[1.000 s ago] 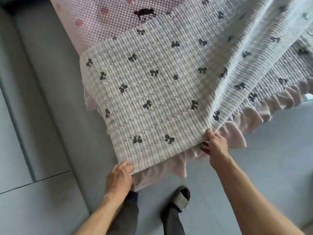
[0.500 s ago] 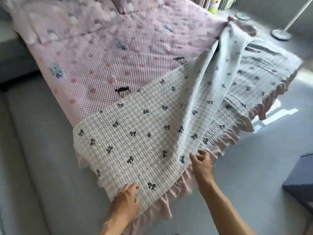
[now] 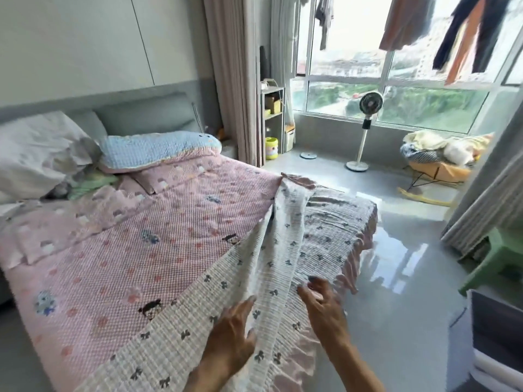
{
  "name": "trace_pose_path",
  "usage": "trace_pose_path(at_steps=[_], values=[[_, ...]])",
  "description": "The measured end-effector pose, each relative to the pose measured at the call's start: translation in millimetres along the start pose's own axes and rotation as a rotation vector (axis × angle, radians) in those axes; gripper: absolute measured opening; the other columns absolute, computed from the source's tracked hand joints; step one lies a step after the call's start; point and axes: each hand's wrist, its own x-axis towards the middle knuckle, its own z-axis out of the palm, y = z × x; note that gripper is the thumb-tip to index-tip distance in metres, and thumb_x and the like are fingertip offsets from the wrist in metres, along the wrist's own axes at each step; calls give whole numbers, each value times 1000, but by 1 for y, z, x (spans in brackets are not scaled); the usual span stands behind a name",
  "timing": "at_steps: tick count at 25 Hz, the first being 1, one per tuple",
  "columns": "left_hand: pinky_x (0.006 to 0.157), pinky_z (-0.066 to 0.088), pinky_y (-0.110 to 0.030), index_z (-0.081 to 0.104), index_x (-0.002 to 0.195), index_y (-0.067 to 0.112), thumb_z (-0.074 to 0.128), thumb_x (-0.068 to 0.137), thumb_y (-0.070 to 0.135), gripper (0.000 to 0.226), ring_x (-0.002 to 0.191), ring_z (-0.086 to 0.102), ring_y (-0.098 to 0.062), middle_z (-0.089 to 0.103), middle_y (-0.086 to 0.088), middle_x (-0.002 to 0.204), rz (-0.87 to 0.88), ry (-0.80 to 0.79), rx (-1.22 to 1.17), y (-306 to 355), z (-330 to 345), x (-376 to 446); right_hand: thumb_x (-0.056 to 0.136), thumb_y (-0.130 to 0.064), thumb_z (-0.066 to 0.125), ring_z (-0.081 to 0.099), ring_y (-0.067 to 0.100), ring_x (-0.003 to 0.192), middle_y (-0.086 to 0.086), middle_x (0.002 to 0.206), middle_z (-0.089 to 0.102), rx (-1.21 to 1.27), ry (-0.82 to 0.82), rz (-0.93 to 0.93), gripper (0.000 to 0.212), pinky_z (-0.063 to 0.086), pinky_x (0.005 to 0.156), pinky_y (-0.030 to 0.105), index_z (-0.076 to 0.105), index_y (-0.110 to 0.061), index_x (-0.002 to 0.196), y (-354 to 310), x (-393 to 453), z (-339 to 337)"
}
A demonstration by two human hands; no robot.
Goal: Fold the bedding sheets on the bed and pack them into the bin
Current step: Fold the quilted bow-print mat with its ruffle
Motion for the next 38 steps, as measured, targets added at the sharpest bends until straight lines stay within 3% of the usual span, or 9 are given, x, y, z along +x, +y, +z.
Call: trace_pose_path(at_steps=[5,8,15,18,21,24,29,34,38], values=[[112,33,-36,13,155,32,52,90,32,77,140,32,-23,31,1,157,29,130,39,124,33,77,82,-61,62,66,16,102,-9,119,65,50,7,-90,46,54,90,53,57,-38,122,-13,59,-118],[114,32,-43,4,155,37,52,89,35,82,142,29,-27,21,1,161,6,107,37,171,63,109,84,-58,65,64,18,107,-3,126,63,35,-51,-68,52,53,93,51,54,-33,128,-12,91,-157],[114,27,-36,1,155,35,53,90,33,84,145,24,-23,13,0,163,-58,111,-17,203,118,276,92,-34,64,62,19,108,6,133,57,44,-70,-22,47,55,91,46,47,-24,135,-9,260,-204],[118,25,-41,-5,155,34,52,89,30,87,148,16,-24,8,-1,164,-92,29,-13,226,160,348,92,-35,64,63,16,103,2,136,57,-20,-17,15,41,54,92,46,49,-31,130,11,325,-229],[121,12,-41,-11,154,34,50,91,31,87,151,3,-24,-4,0,164,-100,-37,7,266,185,430,91,-40,65,62,11,96,-8,133,54,-65,40,46,46,50,80,32,46,-38,132,13,405,-262],[121,16,-45,-12,153,35,51,88,33,91,150,6,-24,-3,-2,165,-105,-8,42,296,212,522,90,-41,65,63,10,99,-15,132,48,-89,29,-6,55,47,74,26,41,-39,140,24,488,-299],[120,17,-40,-10,153,35,52,89,32,89,150,8,-23,0,-4,165,-164,44,69,353,265,656,89,-45,65,60,16,112,-17,142,45,-136,-49,-69,58,54,91,40,40,-45,141,50,646,-354],[121,13,-44,-12,153,36,51,89,30,90,151,3,-24,-5,-5,164,-297,51,59,402,301,768,90,-41,65,60,5,104,-13,139,53,-236,-169,-141,47,51,86,33,49,-45,134,60,787,-393],[121,13,-45,-10,154,35,52,89,28,90,151,2,-24,-6,-4,164,-390,164,-3,419,303,891,88,-42,68,62,2,103,-18,135,57,-283,-284,-259,43,53,91,37,54,-48,128,44,940,-399]])
